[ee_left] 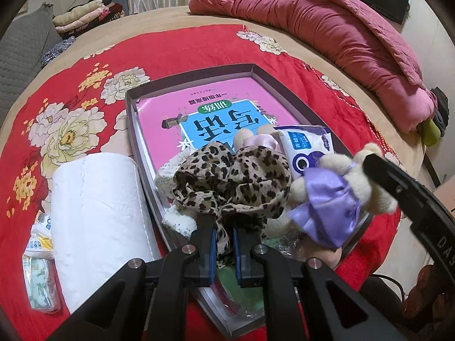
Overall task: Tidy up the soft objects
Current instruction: 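Lower the scrunchie into the tray with the left tool while the right tool lowers the bear there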
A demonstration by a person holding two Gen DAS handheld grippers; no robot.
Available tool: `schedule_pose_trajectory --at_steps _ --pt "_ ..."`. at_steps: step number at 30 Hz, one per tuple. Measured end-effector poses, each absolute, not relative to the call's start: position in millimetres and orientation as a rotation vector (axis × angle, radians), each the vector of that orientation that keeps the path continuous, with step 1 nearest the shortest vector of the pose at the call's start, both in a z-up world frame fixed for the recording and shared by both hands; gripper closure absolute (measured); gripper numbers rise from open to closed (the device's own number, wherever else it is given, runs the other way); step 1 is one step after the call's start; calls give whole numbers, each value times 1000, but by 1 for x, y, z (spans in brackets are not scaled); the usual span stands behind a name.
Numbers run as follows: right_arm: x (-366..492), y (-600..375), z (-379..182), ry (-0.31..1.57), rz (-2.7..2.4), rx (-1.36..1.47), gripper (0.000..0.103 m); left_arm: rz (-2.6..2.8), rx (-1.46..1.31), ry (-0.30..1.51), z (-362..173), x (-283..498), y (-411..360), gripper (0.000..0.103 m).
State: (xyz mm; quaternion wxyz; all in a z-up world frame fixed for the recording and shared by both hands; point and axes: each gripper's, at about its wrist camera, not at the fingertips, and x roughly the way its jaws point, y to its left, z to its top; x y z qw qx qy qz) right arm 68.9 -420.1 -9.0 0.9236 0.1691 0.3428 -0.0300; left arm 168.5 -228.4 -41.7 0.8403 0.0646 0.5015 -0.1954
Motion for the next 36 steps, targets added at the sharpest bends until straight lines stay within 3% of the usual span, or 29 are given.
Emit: schedule_pose_trajectory --at_steps 7,21,29,31,36 --pt "80 -427 -21 760 -17 399 67 -410 136 1062 -41 168 -229 93" --pt "73 -440 -21 732 -97 435 32 -402 111 1065 -40 169 -225 93" --pt "65 -450 -17 686 -140 462 31 -419 129 1058 -37 170 -231 92" --pt "64 -450 -16 684 -149 459 31 -425 123 1059 -36 170 -231 87" --pt "63 -449 -16 684 -155 451 30 -445 109 1050 -33 169 -229 55"
